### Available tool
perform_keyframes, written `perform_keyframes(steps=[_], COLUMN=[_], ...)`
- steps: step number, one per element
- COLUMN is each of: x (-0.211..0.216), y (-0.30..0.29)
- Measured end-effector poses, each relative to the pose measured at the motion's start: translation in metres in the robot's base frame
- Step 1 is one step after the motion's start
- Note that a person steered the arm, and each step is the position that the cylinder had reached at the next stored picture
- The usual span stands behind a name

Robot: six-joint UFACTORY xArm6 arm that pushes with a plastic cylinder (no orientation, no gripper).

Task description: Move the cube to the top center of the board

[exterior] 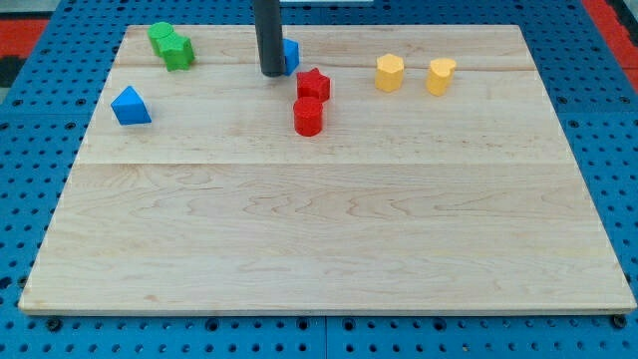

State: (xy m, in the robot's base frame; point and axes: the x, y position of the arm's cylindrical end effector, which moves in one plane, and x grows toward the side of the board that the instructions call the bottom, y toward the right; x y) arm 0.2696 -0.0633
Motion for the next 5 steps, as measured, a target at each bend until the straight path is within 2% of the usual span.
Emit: perform_keyframes(steps=[1, 2, 3, 4, 5], x=[-0.011, -0.015, -0.034, -0.044, 0.017], y=[-0.024, -0.023, 0.018, 0.024, -0.004])
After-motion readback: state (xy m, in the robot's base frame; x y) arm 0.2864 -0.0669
